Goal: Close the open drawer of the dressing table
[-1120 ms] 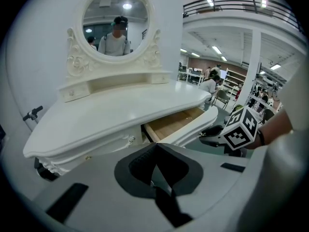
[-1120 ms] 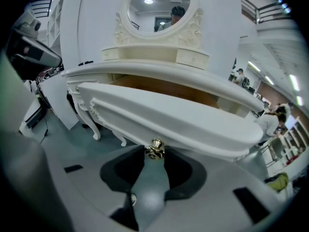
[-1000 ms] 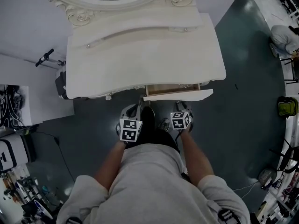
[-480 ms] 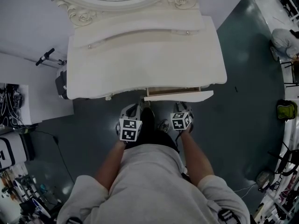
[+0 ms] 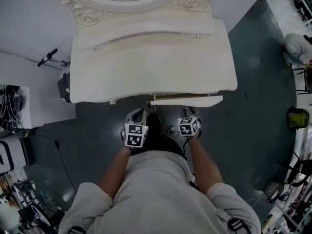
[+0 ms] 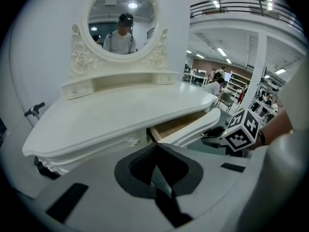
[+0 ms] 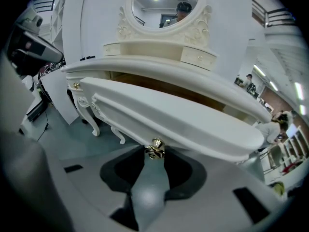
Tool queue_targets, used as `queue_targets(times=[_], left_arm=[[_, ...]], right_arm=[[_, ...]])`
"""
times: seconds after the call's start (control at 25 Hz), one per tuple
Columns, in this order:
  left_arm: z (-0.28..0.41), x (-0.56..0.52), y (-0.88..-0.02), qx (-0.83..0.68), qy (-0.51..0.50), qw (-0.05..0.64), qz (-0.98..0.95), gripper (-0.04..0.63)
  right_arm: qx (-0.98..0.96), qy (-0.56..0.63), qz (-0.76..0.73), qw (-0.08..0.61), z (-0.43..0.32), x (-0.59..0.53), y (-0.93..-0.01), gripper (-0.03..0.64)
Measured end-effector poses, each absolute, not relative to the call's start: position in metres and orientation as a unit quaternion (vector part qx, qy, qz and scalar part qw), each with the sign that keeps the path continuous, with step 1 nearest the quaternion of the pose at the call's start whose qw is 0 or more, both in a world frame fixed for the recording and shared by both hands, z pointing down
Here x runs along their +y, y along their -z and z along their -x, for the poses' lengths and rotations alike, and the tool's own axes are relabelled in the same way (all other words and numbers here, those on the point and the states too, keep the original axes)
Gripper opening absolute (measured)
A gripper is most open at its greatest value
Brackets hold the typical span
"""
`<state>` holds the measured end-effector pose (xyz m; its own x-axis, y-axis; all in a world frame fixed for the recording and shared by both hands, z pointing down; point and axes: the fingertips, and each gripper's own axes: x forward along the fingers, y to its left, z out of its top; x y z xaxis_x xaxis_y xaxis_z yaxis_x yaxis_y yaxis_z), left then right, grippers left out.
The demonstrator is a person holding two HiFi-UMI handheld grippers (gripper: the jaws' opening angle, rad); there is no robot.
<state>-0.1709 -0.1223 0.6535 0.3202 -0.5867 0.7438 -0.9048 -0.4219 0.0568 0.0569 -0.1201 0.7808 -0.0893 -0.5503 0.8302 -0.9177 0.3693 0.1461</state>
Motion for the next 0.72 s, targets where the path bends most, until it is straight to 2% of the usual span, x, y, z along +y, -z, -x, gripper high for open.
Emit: queue_targets(times=[0.72], left_arm=[[0.177, -0.135, -0.652, -0.489, -0.323, 0.246, -0.772, 0.008]], right_arm=[[-0.706, -0.212, -0.508, 0.446, -0.056, -0.133, -0.782, 0.138]])
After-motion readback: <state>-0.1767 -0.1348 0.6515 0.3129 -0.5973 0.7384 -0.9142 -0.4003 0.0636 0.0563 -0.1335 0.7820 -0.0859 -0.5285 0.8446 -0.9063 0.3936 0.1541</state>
